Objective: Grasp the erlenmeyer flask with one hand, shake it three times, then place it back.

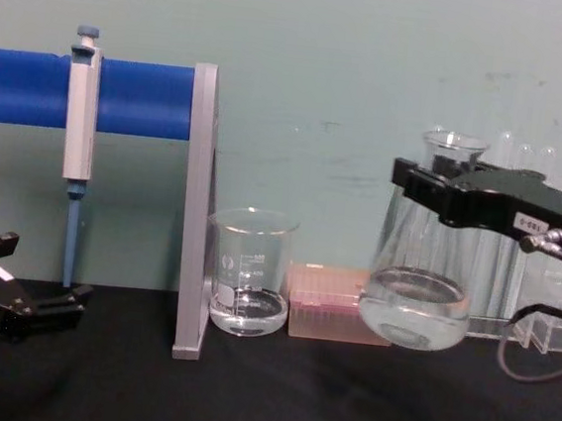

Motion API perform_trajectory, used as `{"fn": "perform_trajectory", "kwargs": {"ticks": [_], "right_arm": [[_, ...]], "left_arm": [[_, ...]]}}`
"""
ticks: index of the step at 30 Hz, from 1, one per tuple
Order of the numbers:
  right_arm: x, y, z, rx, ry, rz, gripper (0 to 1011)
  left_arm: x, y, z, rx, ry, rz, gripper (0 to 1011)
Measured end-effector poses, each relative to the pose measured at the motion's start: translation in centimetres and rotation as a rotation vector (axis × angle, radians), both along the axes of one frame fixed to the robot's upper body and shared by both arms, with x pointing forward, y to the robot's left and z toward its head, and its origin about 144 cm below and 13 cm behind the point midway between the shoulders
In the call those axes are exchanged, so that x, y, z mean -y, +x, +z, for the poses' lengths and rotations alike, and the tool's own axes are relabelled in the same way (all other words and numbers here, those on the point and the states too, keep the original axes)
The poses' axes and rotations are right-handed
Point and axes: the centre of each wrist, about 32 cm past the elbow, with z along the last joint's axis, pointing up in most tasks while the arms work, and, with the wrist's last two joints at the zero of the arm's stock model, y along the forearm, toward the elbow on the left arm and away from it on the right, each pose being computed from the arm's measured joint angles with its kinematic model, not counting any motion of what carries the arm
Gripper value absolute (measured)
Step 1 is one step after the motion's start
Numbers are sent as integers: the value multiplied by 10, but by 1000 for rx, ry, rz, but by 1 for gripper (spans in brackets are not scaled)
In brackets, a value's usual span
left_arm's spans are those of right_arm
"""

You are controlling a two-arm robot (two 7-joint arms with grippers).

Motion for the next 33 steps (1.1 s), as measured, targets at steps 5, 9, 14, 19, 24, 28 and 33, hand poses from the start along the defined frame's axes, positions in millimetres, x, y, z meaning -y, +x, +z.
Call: {"fn": "perform_trajectory", "kwargs": {"ticks": [5, 9, 14, 19, 24, 28, 33], "right_arm": [[1, 1, -1, -7, -10, -105, 447], [3, 1, -1, -12, -10, -167, 447], [4, 2, -2, -23, -8, -241, 447], [5, 3, -2, -28, -1, -284, 447], [7, 3, -3, -32, 3, -312, 447], [7, 4, -3, -34, 4, -323, 447], [7, 4, -3, -36, 3, -322, 447]], "left_arm": [[0, 0, 0, 0, 0, 0, 1001], [0, 0, 0, 0, 0, 0, 1001], [0, 0, 0, 0, 0, 0, 1001], [0, 0, 0, 0, 0, 0, 1001], [0, 0, 0, 0, 0, 0, 1001], [0, 0, 0, 0, 0, 0, 1001], [0, 0, 0, 0, 0, 0, 1001]]}}
